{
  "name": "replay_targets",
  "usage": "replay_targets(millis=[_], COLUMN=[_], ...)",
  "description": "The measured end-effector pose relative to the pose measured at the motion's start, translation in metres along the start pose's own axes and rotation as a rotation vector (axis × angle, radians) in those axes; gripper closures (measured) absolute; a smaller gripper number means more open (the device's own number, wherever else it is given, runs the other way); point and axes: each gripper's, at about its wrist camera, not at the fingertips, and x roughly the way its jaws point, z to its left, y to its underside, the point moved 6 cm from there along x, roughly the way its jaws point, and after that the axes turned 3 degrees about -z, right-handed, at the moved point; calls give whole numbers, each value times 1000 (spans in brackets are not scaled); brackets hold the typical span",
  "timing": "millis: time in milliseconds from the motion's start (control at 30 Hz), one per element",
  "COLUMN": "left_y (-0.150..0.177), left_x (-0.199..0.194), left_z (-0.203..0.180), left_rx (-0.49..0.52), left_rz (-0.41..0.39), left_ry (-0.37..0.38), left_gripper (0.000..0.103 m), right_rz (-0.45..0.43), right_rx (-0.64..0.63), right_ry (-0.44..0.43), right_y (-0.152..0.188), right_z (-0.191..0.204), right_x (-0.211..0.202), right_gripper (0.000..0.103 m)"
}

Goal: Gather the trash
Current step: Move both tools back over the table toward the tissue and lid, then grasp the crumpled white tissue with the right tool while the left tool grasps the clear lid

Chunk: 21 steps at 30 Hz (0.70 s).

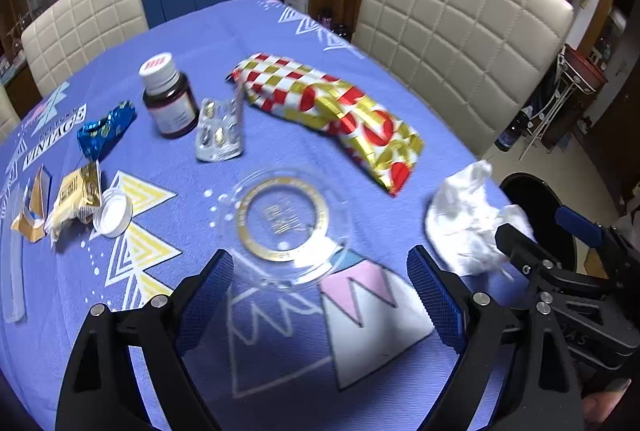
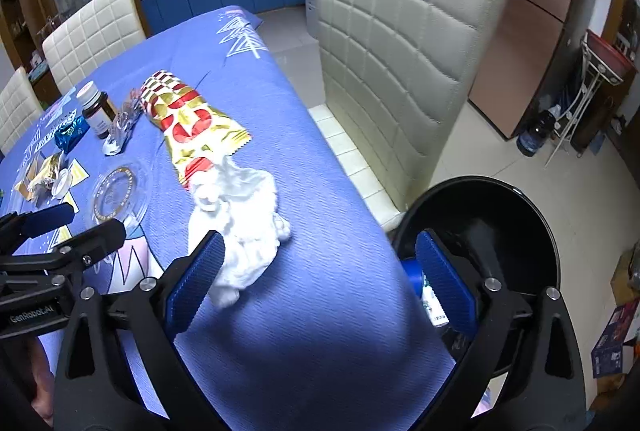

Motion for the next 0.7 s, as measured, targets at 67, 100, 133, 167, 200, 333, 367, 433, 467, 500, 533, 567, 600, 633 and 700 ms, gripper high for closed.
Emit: replay_targets(millis=[67, 100, 133, 167, 200, 333, 367, 433, 467, 500, 533, 567, 600, 633, 700], left_y=[2, 2, 4, 4, 4, 2, 1, -1, -2, -3, -5, -8, -9, -10, -12], left_x=[5, 8, 10, 12, 14, 23, 24, 26, 27, 27, 29, 32, 33, 34, 37], left_z=[4, 6, 7, 9, 10, 20, 21, 23, 22, 22, 22, 21, 22, 22, 22], left_rx=[-10, -15, -17, -18, -17, -39, -41, -30, -20, -13, -5, 1, 10, 15, 32], left_rz=[13, 20, 26, 28, 30, 41, 43, 37, 35, 34, 33, 32, 30, 27, 26], left_ry=[-2, 2, 2, -3, -9, -13, -11, -13, -15, -18, -26, -31, -38, -40, -49], left_gripper=[17, 17, 17, 17, 17, 17, 17, 16, 17, 17, 17, 17, 17, 16, 15], right_rz=[6, 10, 13, 17, 20, 30, 31, 36, 38, 40, 41, 44, 47, 51, 61], right_rx=[-10, -14, -16, -18, -20, -34, -40, -46, -49, -50, -51, -49, -46, -43, -30], right_ry=[-2, -3, -4, 0, -2, -4, -2, -1, -1, -1, 1, 3, 2, 1, -5], right_y=[-1, -1, -1, -2, -2, -2, -3, -4, -4, -4, -5, -5, -6, -6, -6], right_z=[4, 7, 9, 10, 12, 19, 21, 23, 25, 26, 27, 27, 27, 28, 27], right_x=[3, 6, 8, 10, 12, 18, 19, 23, 25, 27, 28, 31, 33, 34, 39], right_gripper=[7, 7, 7, 7, 7, 7, 7, 7, 7, 7, 7, 7, 7, 7, 7])
